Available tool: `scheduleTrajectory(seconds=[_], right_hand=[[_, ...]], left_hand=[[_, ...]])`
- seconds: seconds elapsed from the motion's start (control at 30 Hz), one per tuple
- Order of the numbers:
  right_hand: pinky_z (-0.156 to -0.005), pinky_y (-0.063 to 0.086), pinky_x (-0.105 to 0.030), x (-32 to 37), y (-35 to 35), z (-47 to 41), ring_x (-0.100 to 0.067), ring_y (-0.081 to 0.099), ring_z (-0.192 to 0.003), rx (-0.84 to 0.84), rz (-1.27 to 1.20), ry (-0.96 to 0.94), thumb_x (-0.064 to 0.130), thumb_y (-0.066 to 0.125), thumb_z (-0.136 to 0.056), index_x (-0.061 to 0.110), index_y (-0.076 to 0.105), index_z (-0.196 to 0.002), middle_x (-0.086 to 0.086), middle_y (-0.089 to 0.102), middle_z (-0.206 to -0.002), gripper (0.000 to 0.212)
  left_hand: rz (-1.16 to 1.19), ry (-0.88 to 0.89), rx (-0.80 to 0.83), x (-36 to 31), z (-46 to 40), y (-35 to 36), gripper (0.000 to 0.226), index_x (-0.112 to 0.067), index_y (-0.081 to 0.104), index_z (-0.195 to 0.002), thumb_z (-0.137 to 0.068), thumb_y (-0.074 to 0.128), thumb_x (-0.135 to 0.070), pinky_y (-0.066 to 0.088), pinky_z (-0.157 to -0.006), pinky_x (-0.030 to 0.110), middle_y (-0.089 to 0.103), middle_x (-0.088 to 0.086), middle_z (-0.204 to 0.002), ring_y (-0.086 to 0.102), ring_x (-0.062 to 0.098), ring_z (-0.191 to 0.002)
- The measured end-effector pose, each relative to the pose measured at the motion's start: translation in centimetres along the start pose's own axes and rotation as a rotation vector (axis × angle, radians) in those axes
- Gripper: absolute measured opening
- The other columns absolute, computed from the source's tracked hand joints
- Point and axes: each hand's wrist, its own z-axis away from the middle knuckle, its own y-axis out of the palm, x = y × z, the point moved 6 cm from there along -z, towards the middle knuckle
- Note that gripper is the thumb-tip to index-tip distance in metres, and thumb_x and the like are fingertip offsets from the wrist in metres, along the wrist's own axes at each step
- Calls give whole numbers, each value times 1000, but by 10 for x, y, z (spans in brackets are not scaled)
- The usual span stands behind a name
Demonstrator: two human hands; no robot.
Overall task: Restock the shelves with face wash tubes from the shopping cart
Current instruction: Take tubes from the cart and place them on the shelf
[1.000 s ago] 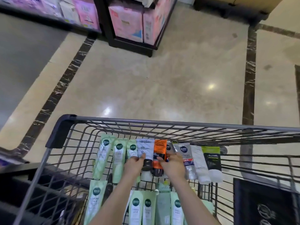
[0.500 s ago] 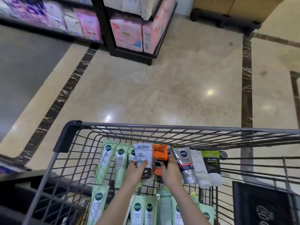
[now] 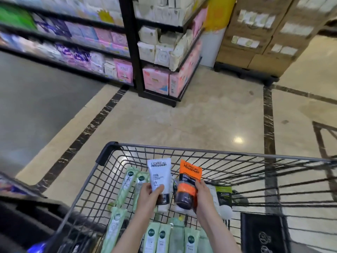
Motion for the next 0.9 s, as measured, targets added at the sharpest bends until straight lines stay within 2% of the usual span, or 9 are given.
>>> scheduleTrajectory(seconds=[0.07,0.17,0.23,0.3,0.4,0.5,0.63,0.77,0.9], right_hand=[[-75,53,-41,13,3,19,-31,64,-85,8,-27,-28,25,39,-100,13,40,-137,-18,57,-124,39],[-80,52,-47,33,9,55,-39,65,-95,76,-50,-64,26,42,-98,15,46,-131,-20,61,-119,35],[-64,54,-37,48,15,84,-32,66,-77,161,-32,-112,24,44,-97,15,51,-120,-18,64,-107,26],[-52,48,-27,62,23,113,-23,61,-61,239,2,-169,21,46,-95,14,53,-112,-14,63,-92,19],[-57,45,-28,79,36,152,-24,57,-67,331,8,-209,13,52,-91,11,55,-116,-19,61,-101,25],[-65,48,-31,93,47,189,-27,61,-80,446,-30,-272,6,55,-88,22,58,-102,-13,65,-102,22],[-66,52,-31,109,57,231,-25,66,-86,555,-13,-363,8,59,-86,22,56,-114,-7,66,-103,31],[-52,55,-28,121,71,267,-21,67,-74,657,-15,-427,3,57,-85,19,54,-122,-5,68,-97,40],[-54,56,-31,126,89,301,-23,68,-70,771,0,-496,-2,54,-86,17,52,-125,-8,70,-93,44]], left_hand=[[52,77,-15,-20,28,-4,16,-20,48,-95,-88,61,-15,49,-71,32,62,4,-101,62,24,-91],[129,198,-42,-50,68,-12,25,-14,49,-109,-87,62,-14,51,-78,35,62,7,-109,63,24,-93],[171,264,-68,-69,95,-18,34,-13,46,-117,-87,62,-14,50,-80,36,61,8,-112,63,24,-95],[200,339,-92,-86,123,-25,28,-16,49,-112,-87,61,-12,52,-79,38,63,8,-109,63,25,-94],[230,445,-124,-107,166,-35,22,-26,51,-99,-87,62,-12,54,-81,43,64,5,-105,64,24,-93],[248,535,-158,-120,205,-44,26,-28,51,-105,-86,64,-16,51,-89,44,64,1,-108,63,22,-100],[291,644,-208,-137,252,-55,26,-28,51,-106,-85,64,-18,51,-88,41,64,1,-108,62,20,-100],[319,732,-280,-149,293,-70,28,-26,52,-109,-86,64,-17,51,-82,36,65,1,-108,62,19,-101],[339,807,-344,-159,330,-91,26,-29,51,-104,-86,64,-16,52,-78,30,64,0,-108,62,15,-99]])
